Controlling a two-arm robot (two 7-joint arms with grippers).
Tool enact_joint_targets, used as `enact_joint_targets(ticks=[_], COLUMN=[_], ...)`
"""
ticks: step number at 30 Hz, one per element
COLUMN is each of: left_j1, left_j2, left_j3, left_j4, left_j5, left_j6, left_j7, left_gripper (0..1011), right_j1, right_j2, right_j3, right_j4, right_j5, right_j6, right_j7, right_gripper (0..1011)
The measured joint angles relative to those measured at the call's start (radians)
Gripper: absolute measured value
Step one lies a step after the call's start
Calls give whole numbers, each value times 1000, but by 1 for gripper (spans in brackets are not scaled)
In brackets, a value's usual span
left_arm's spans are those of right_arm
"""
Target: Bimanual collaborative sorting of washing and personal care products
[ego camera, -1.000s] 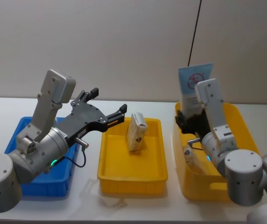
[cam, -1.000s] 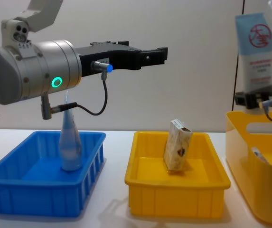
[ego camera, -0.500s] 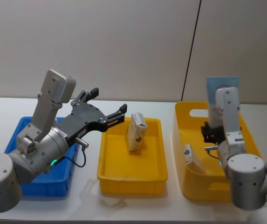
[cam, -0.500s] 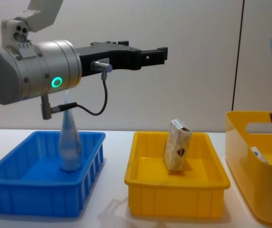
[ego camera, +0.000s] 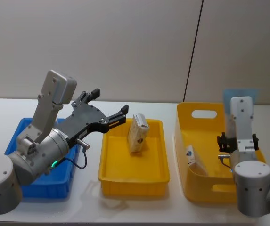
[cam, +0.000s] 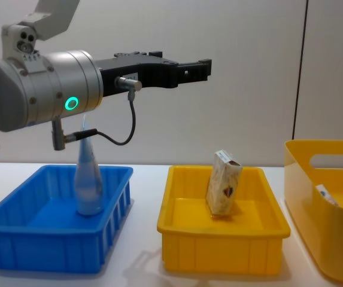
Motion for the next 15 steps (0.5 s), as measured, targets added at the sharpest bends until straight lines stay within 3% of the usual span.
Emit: enact_joint_targets(ticks=[8, 15], left_j1=[0, 0], left_j2=[0, 0], left_j3=[0, 0], left_j4=[0, 0], left_j5=[0, 0], left_j6=[0, 0], left_j7=[0, 0], left_gripper=[1001, 1001], right_j1=[-17, -21], right_j2=[12, 19], right_j3=[-5, -14], right_j4=[-22, -35], right_j5=[-1, -2], right_j6=[-23, -52], right_j7=[31, 61], right_gripper=[933, 1004])
